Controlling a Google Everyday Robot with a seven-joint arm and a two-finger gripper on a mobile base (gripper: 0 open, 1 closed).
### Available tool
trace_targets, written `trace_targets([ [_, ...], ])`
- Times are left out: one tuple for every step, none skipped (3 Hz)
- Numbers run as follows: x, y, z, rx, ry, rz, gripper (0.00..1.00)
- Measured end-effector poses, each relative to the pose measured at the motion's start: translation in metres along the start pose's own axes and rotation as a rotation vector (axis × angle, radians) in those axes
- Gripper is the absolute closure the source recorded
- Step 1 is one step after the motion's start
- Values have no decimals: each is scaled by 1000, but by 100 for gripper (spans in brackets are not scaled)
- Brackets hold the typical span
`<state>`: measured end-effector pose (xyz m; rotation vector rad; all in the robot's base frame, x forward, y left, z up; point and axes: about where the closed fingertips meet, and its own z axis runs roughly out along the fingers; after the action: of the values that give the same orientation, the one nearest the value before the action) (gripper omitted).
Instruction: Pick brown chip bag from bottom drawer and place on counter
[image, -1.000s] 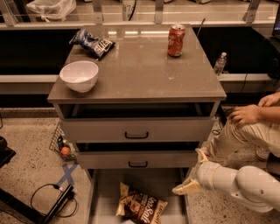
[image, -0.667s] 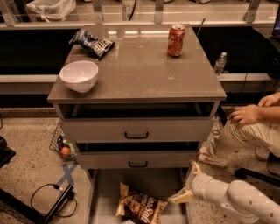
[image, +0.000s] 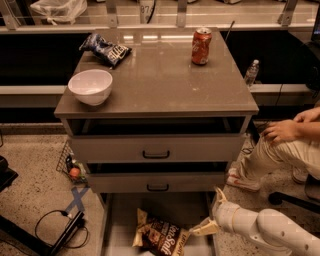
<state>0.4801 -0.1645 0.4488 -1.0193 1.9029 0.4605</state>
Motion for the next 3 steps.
trace_targets([
  [10,5,19,0,52,-11,0],
  [59,21,68,-23,139,5,0],
  [137,63,123,-72,163,100,0],
])
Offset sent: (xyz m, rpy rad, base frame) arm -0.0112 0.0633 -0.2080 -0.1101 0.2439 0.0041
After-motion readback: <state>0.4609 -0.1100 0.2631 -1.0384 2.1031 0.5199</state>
